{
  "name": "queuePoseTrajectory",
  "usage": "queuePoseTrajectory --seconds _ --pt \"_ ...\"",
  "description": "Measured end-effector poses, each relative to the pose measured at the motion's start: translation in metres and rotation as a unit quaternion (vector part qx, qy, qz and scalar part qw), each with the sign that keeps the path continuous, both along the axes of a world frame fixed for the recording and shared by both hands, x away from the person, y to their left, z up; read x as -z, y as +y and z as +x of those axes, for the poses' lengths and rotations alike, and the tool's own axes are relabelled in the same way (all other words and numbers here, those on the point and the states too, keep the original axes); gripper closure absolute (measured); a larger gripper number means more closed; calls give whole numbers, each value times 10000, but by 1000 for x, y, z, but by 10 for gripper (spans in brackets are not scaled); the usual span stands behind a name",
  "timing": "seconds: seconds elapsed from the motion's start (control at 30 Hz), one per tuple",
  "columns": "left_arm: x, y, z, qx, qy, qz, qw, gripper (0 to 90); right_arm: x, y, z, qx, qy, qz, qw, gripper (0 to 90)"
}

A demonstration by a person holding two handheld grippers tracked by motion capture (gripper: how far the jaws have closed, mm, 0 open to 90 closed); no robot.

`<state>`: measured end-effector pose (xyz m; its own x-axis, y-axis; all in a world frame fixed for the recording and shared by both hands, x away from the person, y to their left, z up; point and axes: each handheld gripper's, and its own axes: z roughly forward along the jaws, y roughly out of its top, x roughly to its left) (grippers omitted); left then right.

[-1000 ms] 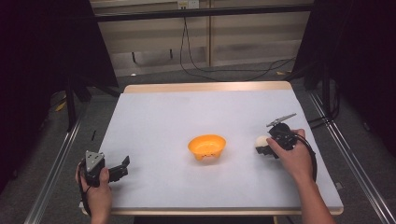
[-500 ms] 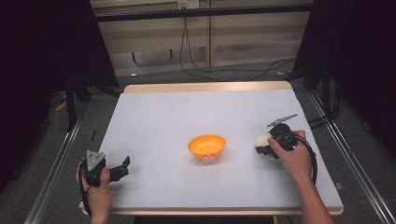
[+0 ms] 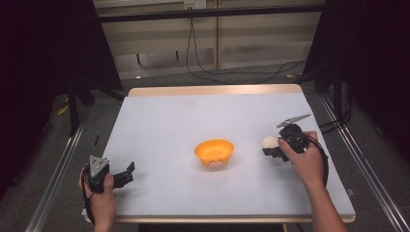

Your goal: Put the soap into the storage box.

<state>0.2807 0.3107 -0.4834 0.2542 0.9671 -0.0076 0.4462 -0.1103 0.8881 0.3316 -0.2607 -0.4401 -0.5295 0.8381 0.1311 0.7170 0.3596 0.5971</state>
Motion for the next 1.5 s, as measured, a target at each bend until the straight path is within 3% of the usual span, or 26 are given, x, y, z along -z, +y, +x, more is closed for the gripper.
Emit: queuePoseTrajectory --seconds 0.7,1.5 --pt "0 0 0 9 45 -19 10000 18 -22 30 2 -390 -102 -37 9992 247" --pt "0 0 1 38 68 7 10000 19 -42 63 4 -725 -195 121 9971 247"
